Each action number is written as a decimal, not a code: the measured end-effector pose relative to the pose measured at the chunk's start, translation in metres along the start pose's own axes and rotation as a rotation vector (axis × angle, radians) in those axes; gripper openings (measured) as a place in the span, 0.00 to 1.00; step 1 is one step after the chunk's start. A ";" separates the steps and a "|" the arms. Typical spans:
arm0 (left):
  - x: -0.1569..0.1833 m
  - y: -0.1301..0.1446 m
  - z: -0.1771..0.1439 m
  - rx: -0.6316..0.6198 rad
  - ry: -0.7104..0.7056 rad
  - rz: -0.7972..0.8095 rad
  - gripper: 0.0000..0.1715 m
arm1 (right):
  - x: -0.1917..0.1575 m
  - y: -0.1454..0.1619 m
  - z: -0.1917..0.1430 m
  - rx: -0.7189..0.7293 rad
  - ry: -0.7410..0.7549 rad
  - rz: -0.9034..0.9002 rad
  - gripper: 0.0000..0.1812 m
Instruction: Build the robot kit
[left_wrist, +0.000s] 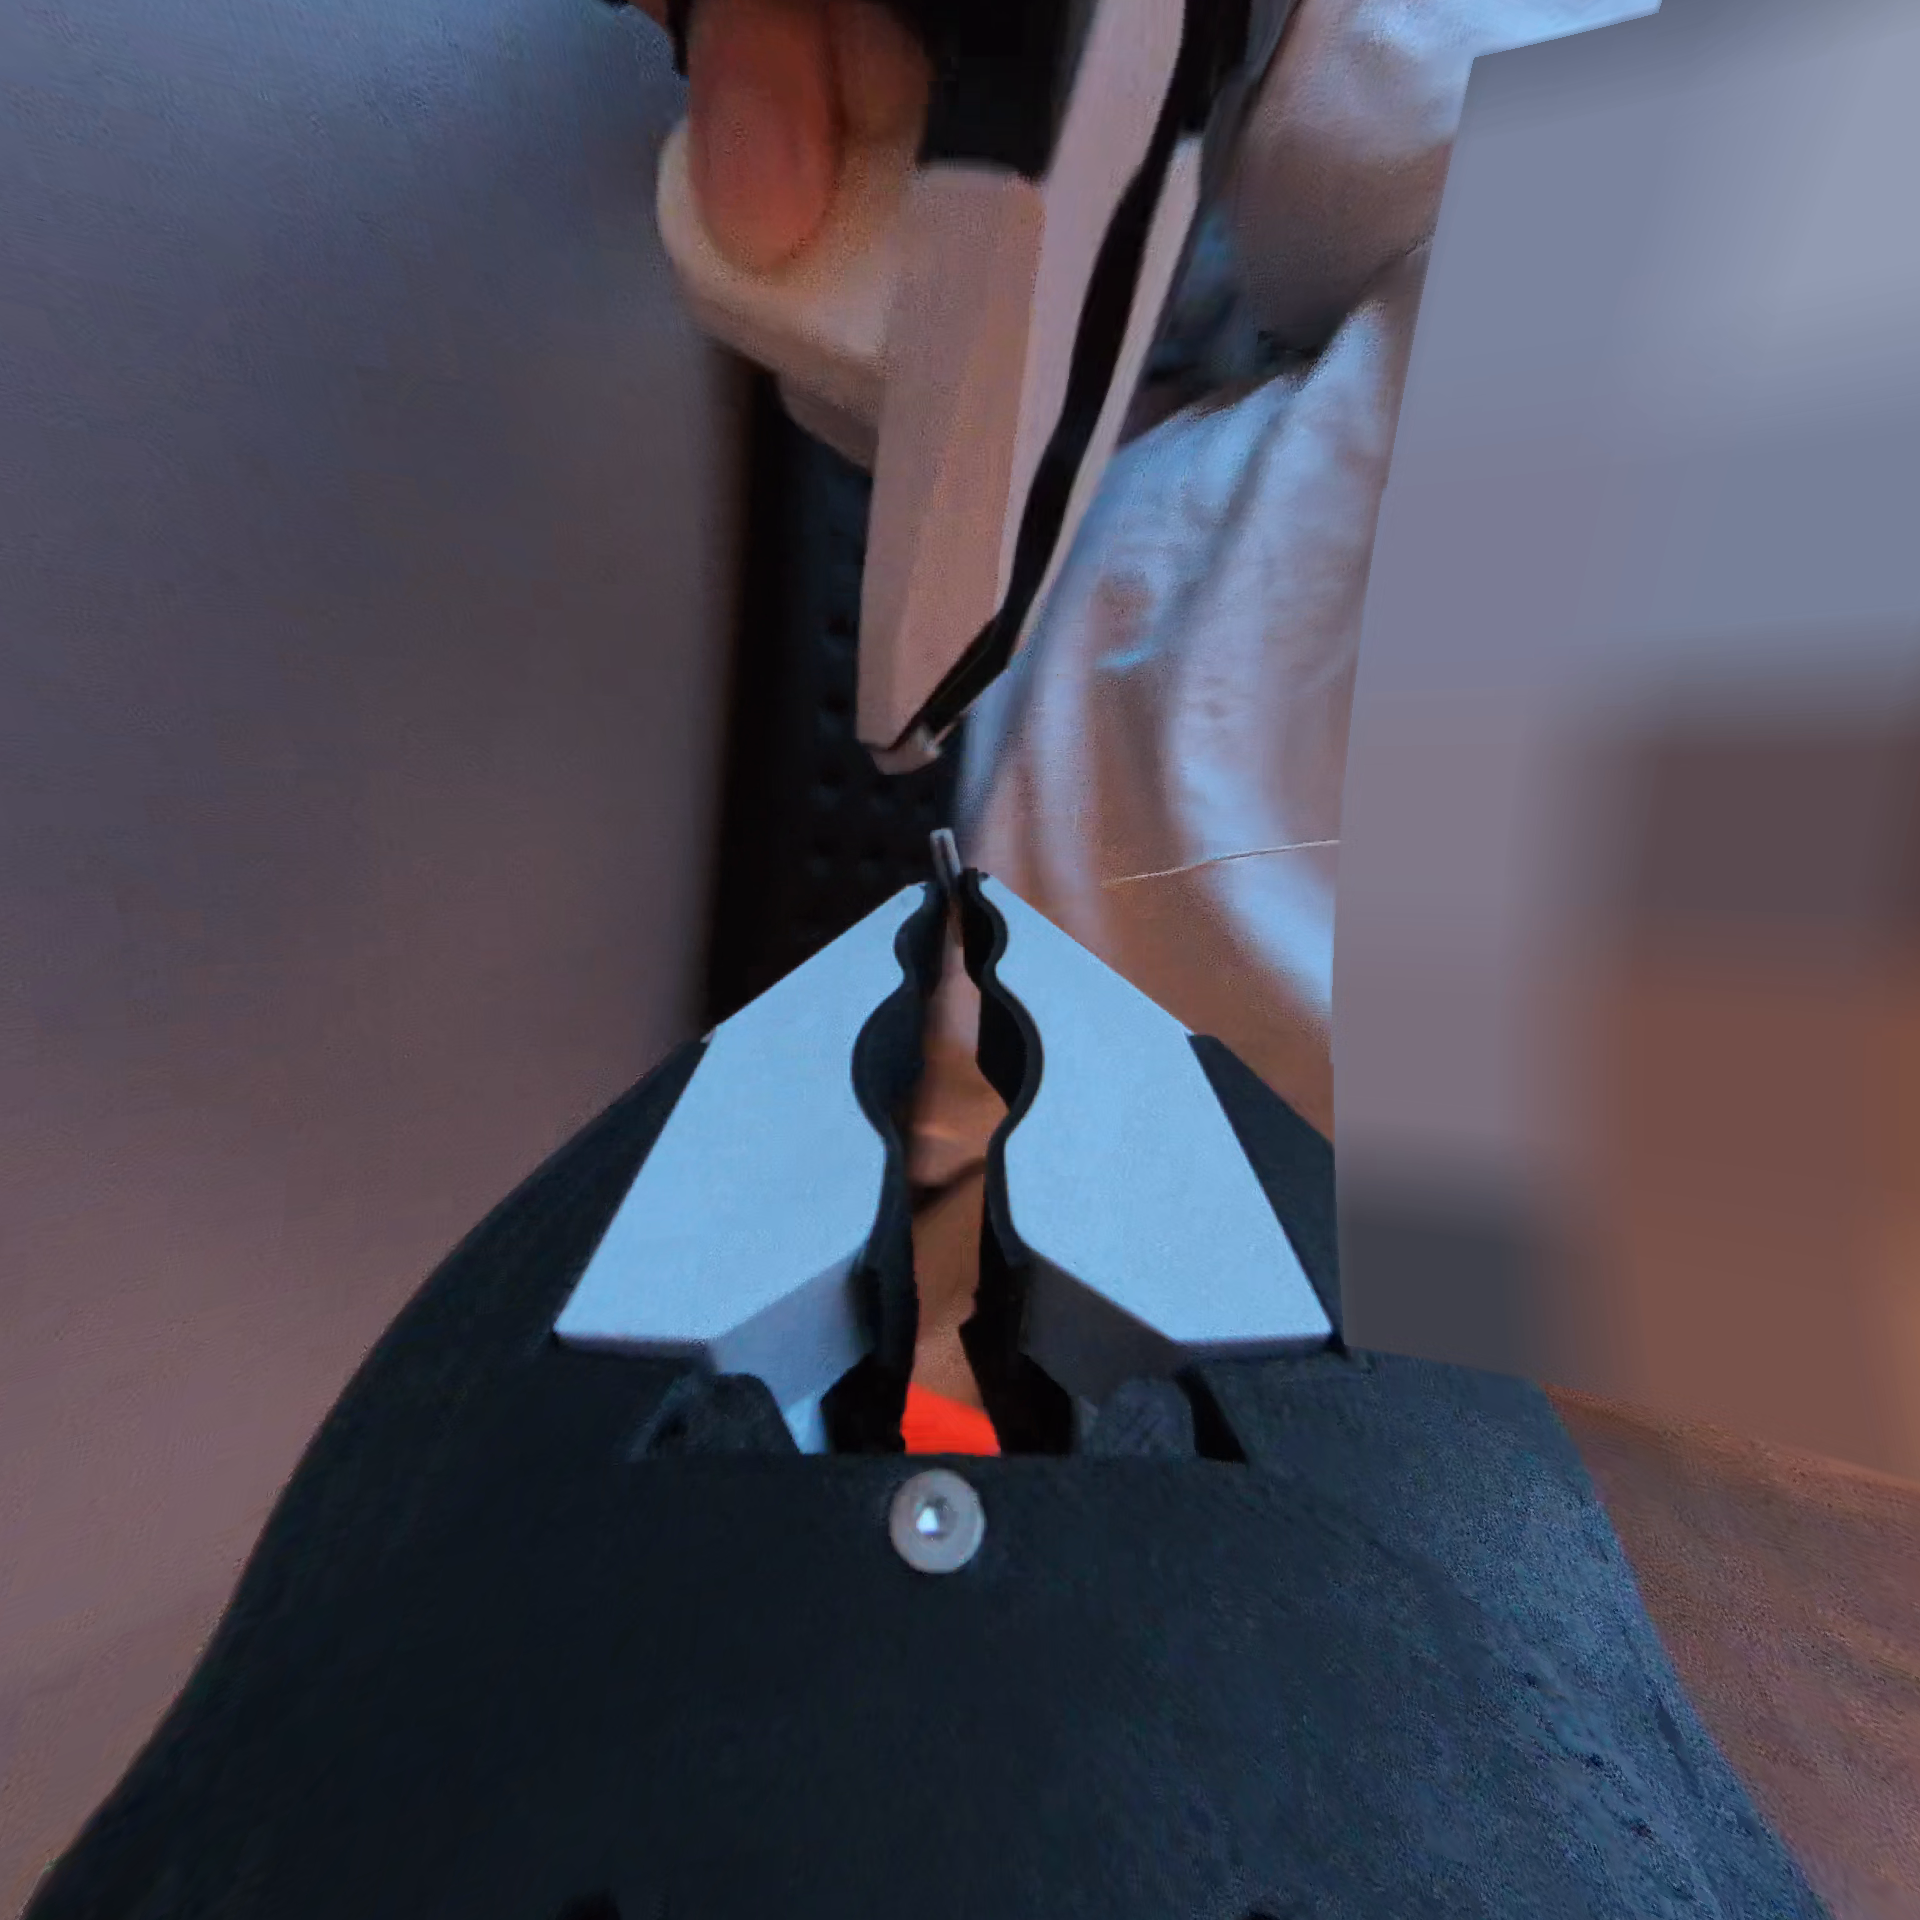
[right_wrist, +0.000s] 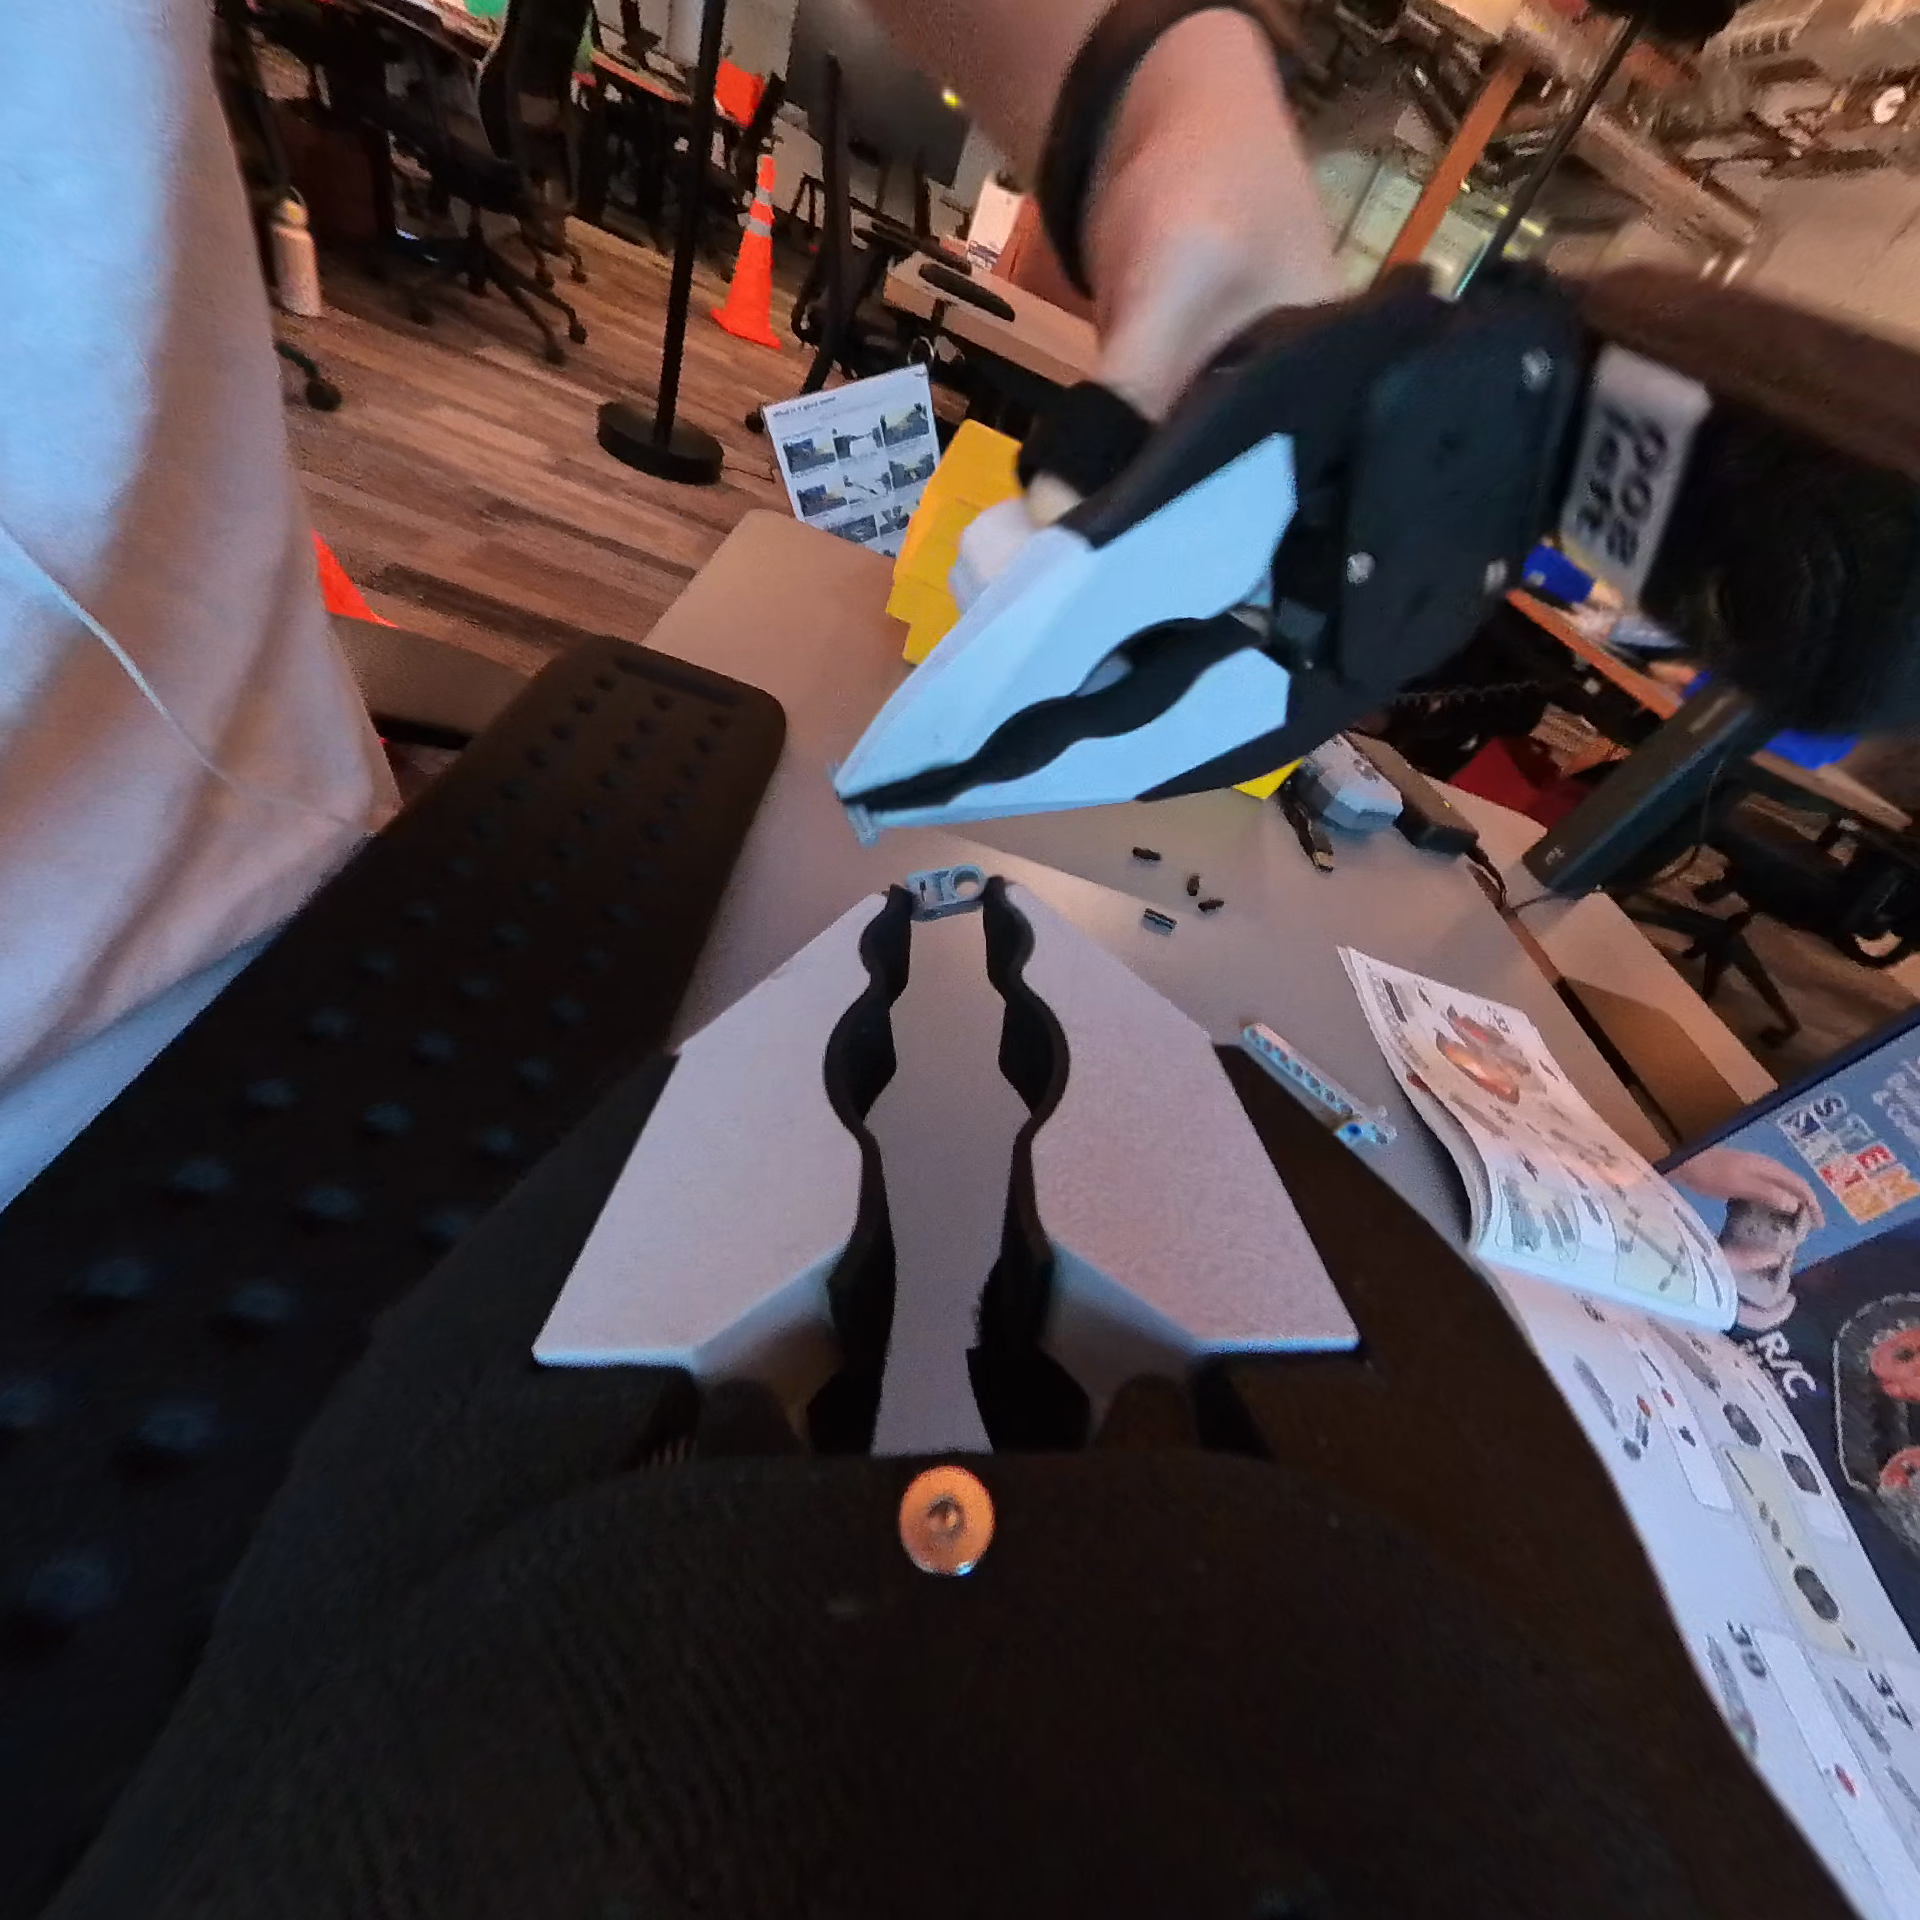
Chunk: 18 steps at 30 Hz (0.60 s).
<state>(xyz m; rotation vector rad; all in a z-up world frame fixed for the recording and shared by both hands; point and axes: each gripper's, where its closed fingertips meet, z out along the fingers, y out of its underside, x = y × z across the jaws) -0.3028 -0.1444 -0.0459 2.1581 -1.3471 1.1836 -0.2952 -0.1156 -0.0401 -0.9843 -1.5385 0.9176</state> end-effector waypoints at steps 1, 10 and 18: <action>-0.012 0.002 0.002 0.002 -0.108 0.093 0.01 | 0.003 0.002 0.000 -0.011 0.005 0.018 0.08; -0.079 -0.036 -0.040 0.293 -1.138 0.594 0.01 | 0.038 0.044 -0.005 -0.189 0.129 0.263 0.08; -0.105 -0.053 -0.051 0.349 -1.640 0.804 0.01 | 0.054 0.068 -0.005 -0.170 0.161 0.657 0.08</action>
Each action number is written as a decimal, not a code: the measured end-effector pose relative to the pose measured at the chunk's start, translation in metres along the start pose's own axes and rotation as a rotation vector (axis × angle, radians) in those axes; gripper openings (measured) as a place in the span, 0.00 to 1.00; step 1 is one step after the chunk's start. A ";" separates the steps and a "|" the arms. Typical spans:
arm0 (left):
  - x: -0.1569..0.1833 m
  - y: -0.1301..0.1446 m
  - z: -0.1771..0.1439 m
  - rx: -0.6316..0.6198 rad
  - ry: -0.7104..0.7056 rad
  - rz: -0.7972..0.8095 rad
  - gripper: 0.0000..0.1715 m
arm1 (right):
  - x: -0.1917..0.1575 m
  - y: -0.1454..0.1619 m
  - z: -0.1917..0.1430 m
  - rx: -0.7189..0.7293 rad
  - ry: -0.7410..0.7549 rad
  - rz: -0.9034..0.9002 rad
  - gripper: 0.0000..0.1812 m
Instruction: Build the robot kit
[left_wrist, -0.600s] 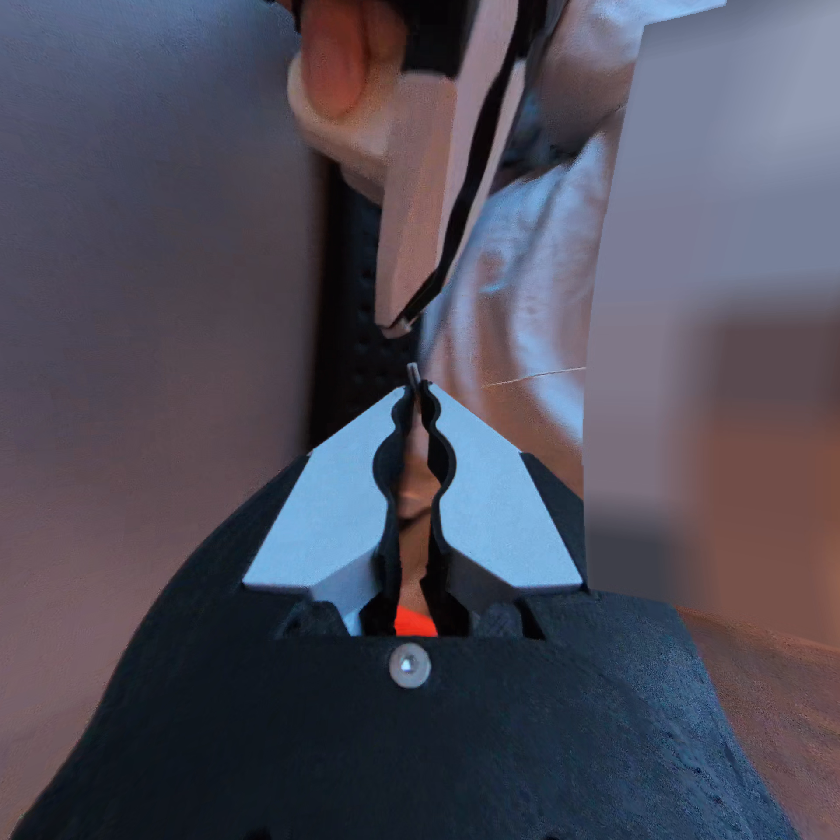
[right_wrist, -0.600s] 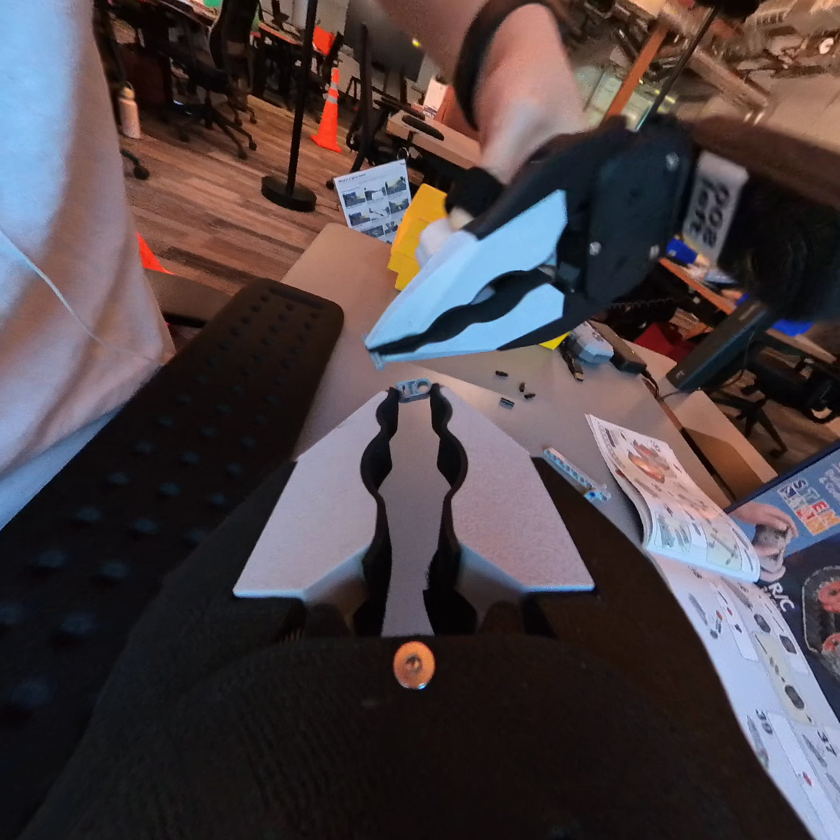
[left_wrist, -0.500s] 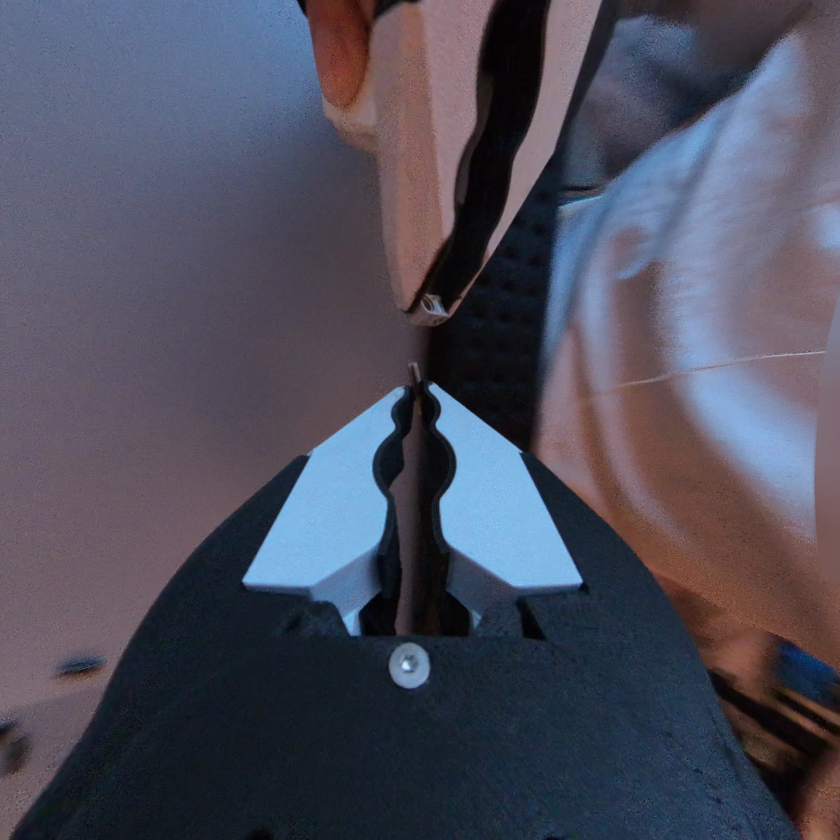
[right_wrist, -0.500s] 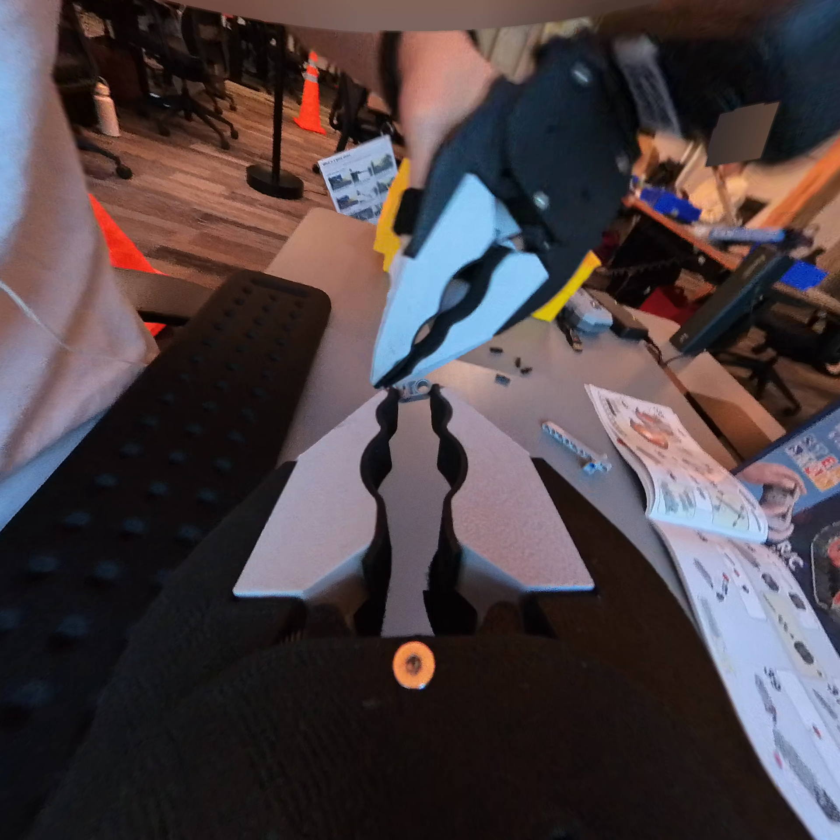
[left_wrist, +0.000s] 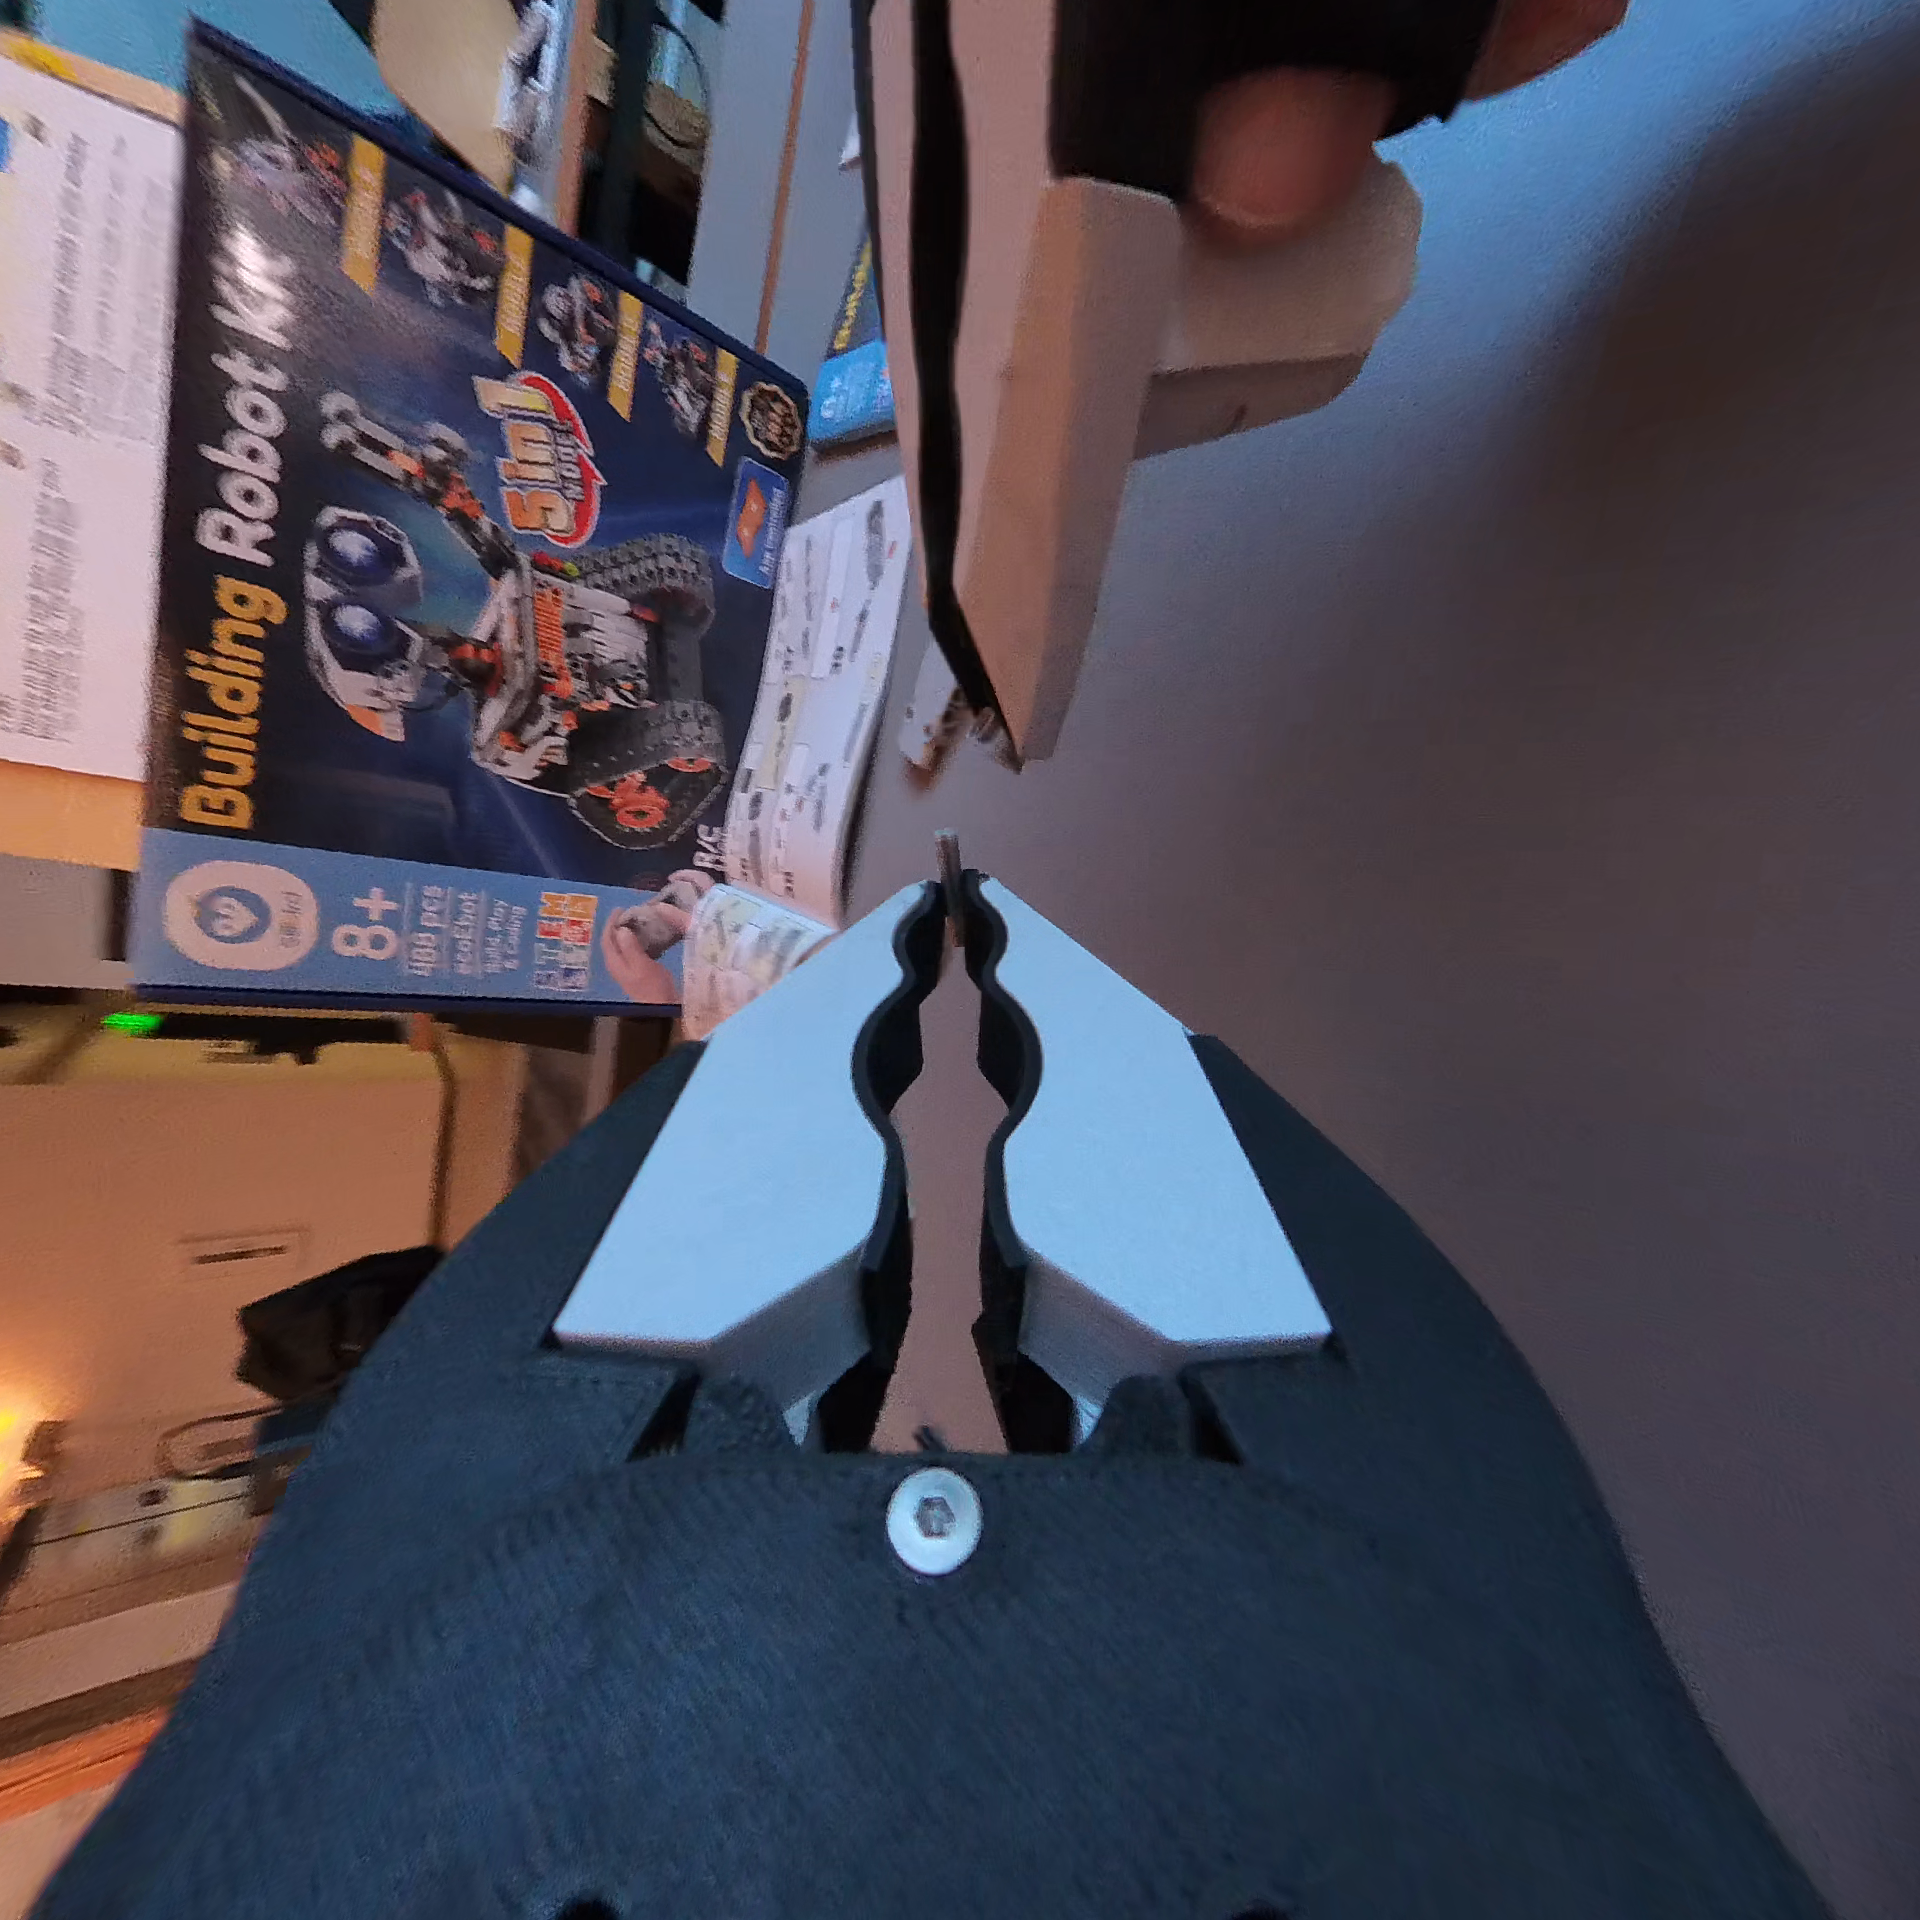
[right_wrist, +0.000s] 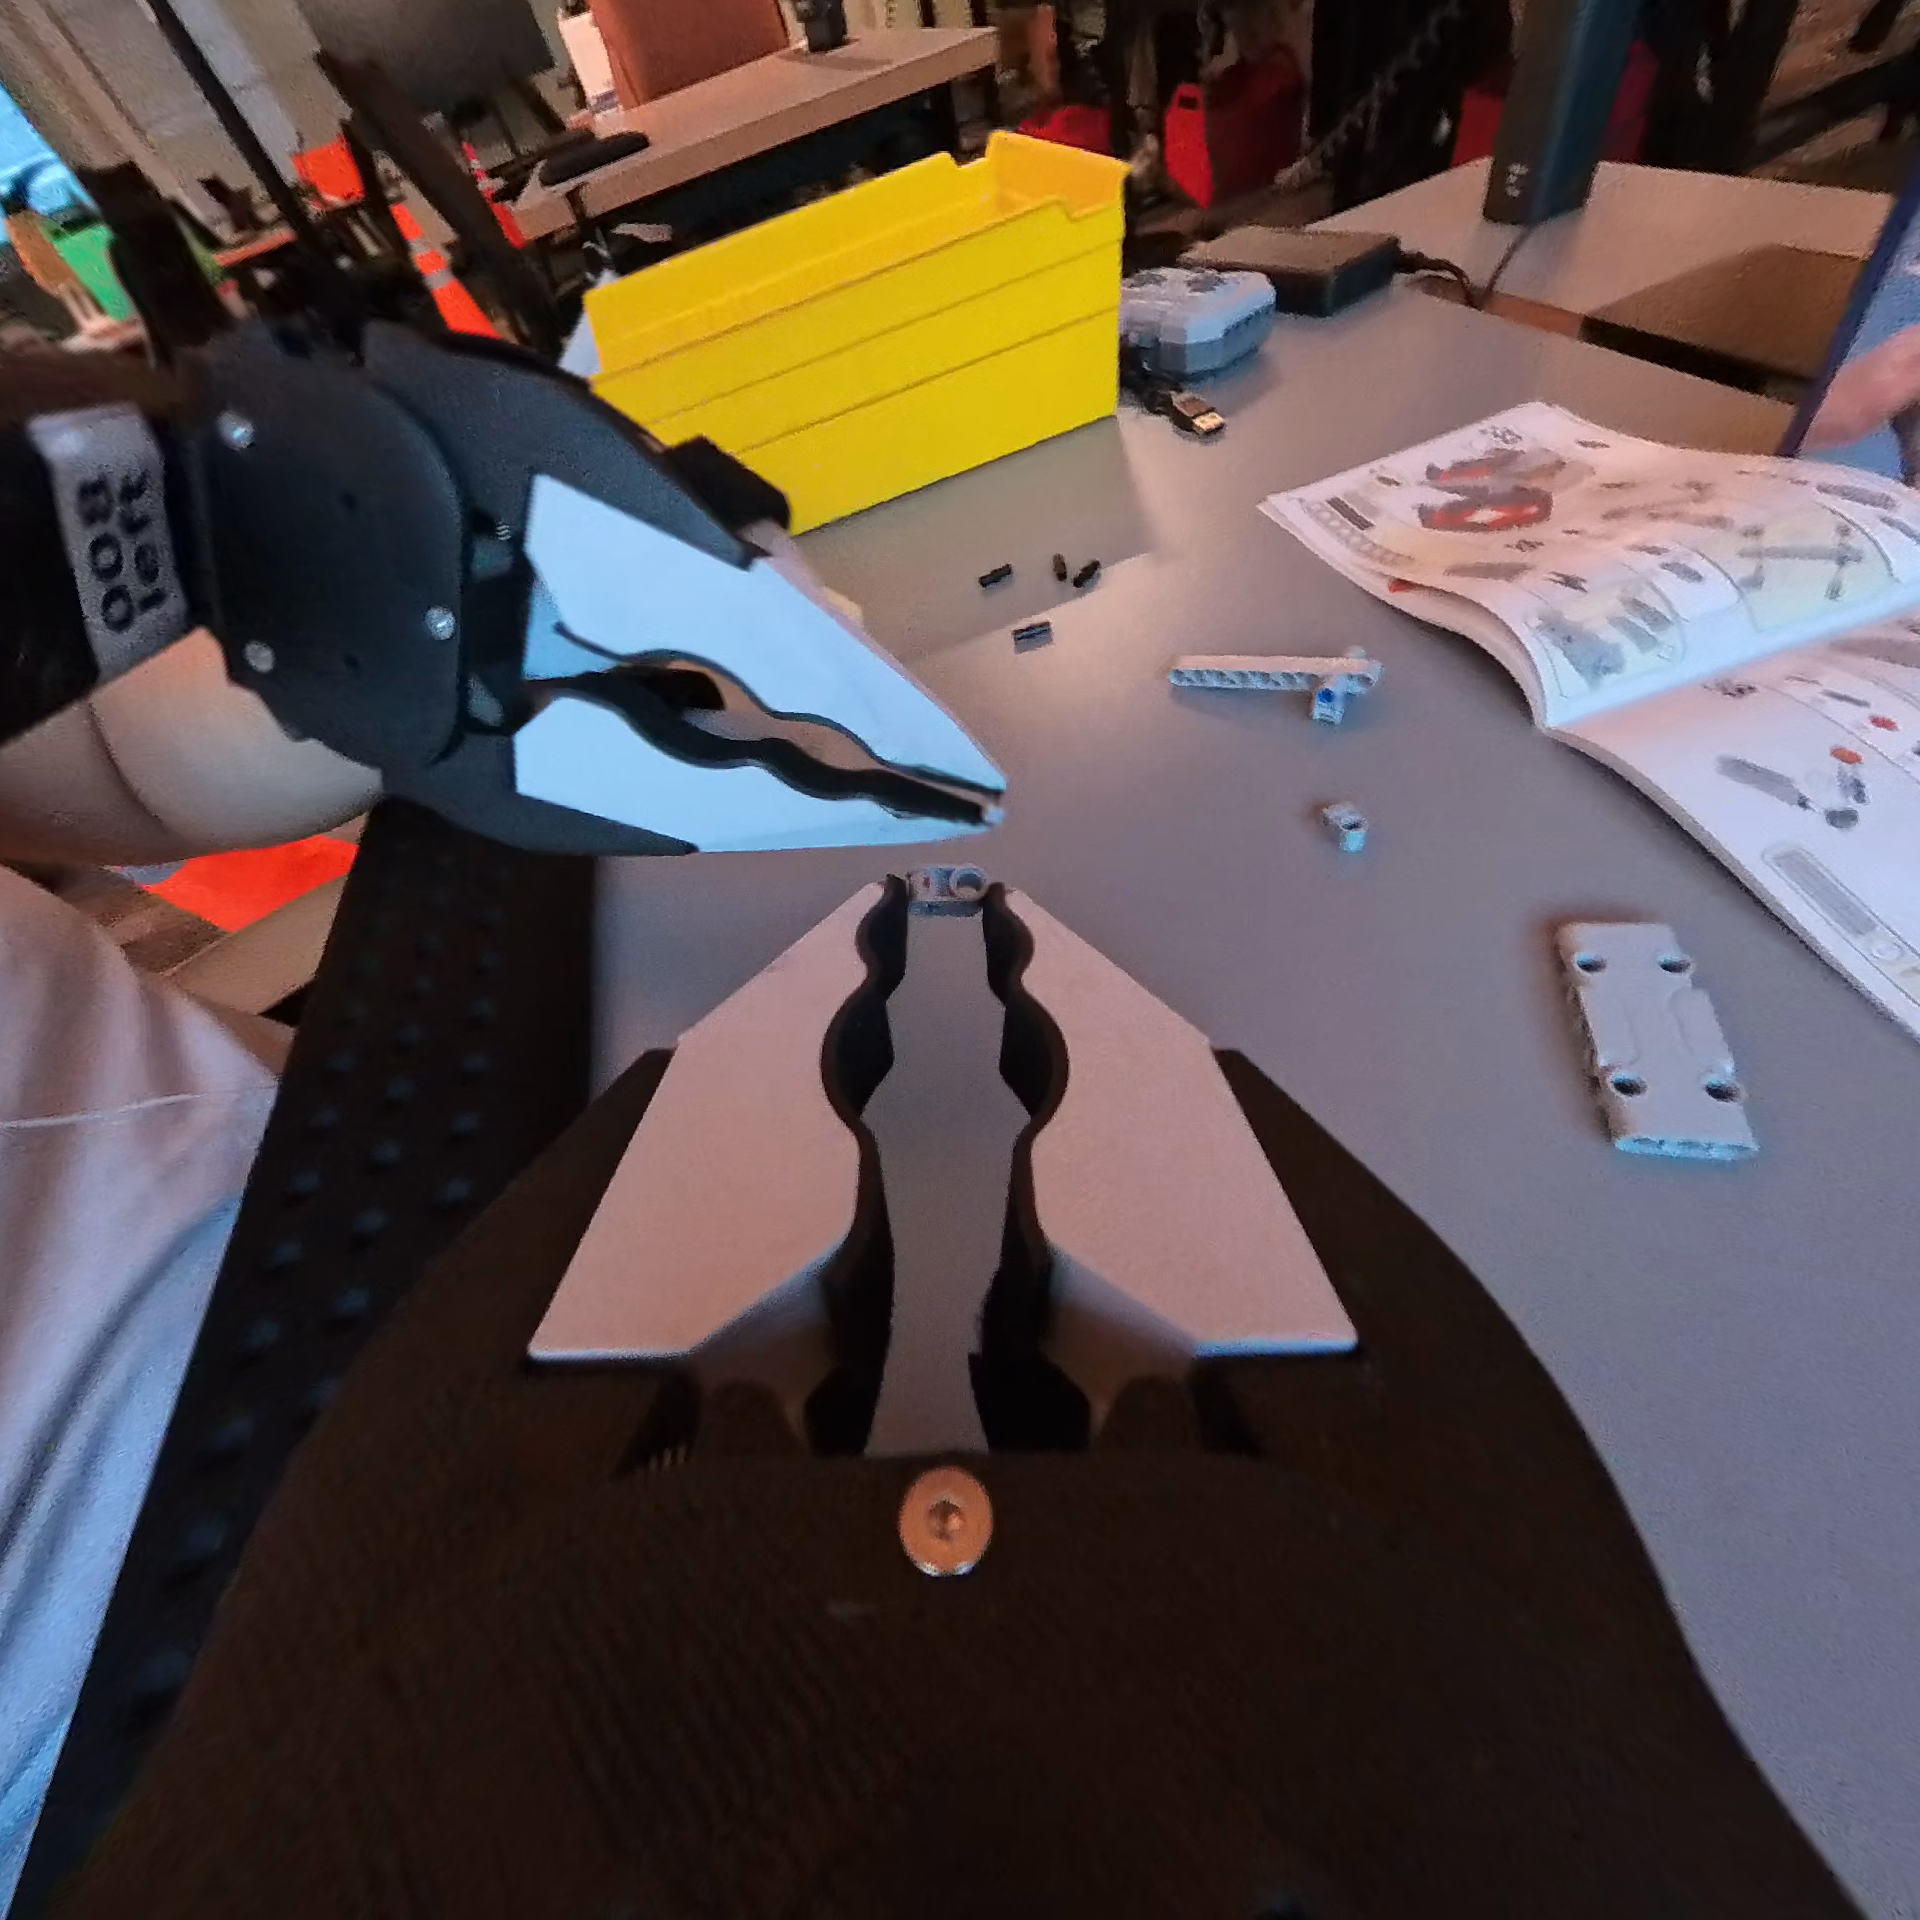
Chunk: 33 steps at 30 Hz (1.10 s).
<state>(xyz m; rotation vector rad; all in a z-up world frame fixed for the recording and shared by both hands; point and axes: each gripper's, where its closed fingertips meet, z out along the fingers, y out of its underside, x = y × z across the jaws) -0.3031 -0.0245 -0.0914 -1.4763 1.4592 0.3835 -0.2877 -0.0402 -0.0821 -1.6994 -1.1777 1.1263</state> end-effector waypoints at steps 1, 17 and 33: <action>-0.003 0.000 0.001 0.008 -0.043 0.030 0.01 | 0.004 0.002 -0.001 -0.005 0.021 -0.005 0.08; 0.021 0.017 0.014 0.024 -0.020 0.089 0.01 | 0.018 0.030 0.021 -0.225 0.235 -0.376 0.08; 0.044 0.024 0.024 -0.015 0.017 0.247 0.01 | 0.022 0.054 0.032 -0.293 0.160 -0.327 0.08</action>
